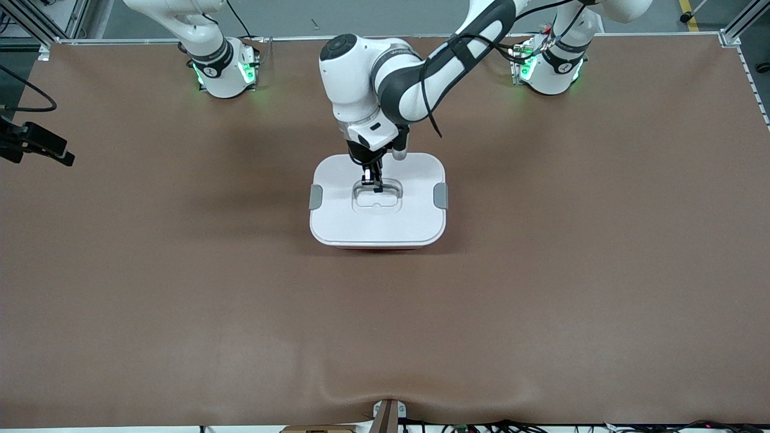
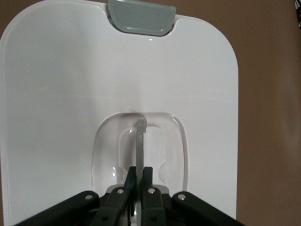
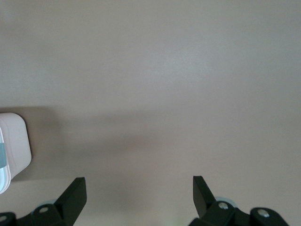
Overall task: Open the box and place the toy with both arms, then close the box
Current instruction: 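Lower the lid onto the tub and press it with the left gripper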
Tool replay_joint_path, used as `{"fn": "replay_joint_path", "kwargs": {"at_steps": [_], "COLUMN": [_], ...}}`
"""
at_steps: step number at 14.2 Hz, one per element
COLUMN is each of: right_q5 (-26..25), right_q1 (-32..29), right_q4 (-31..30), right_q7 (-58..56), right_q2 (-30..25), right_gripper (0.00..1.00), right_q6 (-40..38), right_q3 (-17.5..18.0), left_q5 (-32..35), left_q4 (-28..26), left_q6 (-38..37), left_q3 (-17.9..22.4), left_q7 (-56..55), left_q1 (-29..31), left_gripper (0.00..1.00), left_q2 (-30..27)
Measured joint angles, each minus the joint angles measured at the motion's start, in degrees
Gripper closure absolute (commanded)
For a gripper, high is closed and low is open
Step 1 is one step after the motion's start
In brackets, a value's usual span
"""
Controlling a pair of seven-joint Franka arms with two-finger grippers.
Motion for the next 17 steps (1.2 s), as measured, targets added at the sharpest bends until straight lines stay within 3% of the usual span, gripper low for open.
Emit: {"fn": "replay_joint_path", "kwargs": {"at_steps": [17], "right_q5": [0.0], "right_q1": [-0.01], "right_q4": [0.29], "right_q7": [0.0], "right_q2": [0.0], "right_gripper": [0.0], "right_q6": [0.0], "right_q3": [-0.09], "left_q5": [0.0], "left_q4": [-1.33], "left_q6": [2.28], "left_q3": [0.54], "left_q7": [-1.01], "left_q1": [0.18], "left_gripper": [1.0], "left_q2": [-0.34]}}
